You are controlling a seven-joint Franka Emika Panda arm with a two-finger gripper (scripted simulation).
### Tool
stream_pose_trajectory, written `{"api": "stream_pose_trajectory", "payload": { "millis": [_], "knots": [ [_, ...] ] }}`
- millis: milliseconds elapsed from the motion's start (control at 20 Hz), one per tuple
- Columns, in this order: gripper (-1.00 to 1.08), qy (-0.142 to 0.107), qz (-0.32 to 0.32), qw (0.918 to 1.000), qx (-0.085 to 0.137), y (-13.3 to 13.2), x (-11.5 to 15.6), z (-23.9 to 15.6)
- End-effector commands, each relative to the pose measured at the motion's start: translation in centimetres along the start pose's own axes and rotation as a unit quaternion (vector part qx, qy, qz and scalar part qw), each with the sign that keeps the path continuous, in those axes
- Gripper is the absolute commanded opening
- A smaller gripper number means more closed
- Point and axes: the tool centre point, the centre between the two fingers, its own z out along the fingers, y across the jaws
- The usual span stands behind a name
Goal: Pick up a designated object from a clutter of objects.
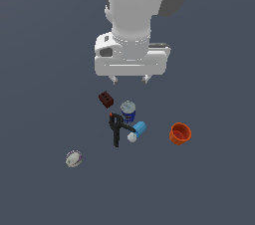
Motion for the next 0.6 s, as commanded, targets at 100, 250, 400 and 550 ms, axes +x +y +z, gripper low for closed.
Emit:
{"api": "stream_pose_trajectory", "payload": {
  "millis": [100,250,400,550],
  "knots": [
    [1.00,0.000,-0.003,1.0000,0.000,-0.2,0.0,0.0],
    [1.00,0.003,-0.019,0.9998,-0.001,-1.2,0.0,-0.1],
    [1.00,0.005,-0.038,0.9993,-0.001,-2.3,0.0,-0.2],
    [1.00,0.006,-0.043,0.9991,-0.002,-2.6,0.0,-0.2]
  ]
}}
